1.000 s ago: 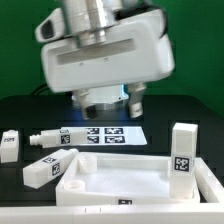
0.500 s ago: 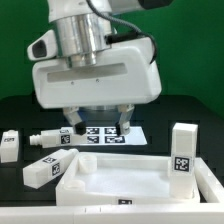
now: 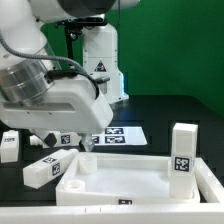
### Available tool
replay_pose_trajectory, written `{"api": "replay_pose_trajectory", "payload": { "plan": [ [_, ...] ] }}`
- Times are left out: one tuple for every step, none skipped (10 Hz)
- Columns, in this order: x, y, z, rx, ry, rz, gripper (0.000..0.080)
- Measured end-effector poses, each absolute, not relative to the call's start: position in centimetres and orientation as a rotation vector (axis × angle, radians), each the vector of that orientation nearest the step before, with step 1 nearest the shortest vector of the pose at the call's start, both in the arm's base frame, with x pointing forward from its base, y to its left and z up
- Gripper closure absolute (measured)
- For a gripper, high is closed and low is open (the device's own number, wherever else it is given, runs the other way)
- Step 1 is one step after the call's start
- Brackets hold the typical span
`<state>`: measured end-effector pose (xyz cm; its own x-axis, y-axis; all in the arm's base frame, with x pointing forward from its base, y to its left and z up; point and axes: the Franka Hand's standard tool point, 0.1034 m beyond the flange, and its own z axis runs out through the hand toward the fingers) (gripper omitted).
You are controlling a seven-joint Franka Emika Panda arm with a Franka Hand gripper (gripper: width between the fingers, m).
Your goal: Assemble desk
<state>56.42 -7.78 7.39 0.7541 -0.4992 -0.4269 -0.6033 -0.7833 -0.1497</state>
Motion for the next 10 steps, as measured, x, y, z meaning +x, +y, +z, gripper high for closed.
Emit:
{"api": "replay_pose_trajectory", "payload": {
  "plan": [
    [55.9, -7.9, 7.4, -2.617, 0.835, 0.679, 0.015],
    [56.5, -8.4, 7.0, -2.607, 0.829, 0.704, 0.015],
    [55.3, -9.6, 6.9, -2.558, 0.753, 0.825, 0.015],
    [55.4, -11.9, 6.7, -2.497, 0.753, 0.929, 0.015],
    [55.8, -13.4, 6.3, -2.462, 0.747, 0.983, 0.015],
    [56.7, -14.4, 5.9, -2.472, 0.749, 0.963, 0.015],
    [56.9, -14.1, 6.0, -2.484, 0.747, 0.942, 0.015],
    [56.8, -14.0, 5.9, -2.483, 0.747, 0.944, 0.015],
    [56.3, -14.2, 5.6, -2.465, 0.76, 0.961, 0.015],
    [54.3, -15.1, 3.6, -2.38, 0.818, 1.065, 0.015]
  ]
}}
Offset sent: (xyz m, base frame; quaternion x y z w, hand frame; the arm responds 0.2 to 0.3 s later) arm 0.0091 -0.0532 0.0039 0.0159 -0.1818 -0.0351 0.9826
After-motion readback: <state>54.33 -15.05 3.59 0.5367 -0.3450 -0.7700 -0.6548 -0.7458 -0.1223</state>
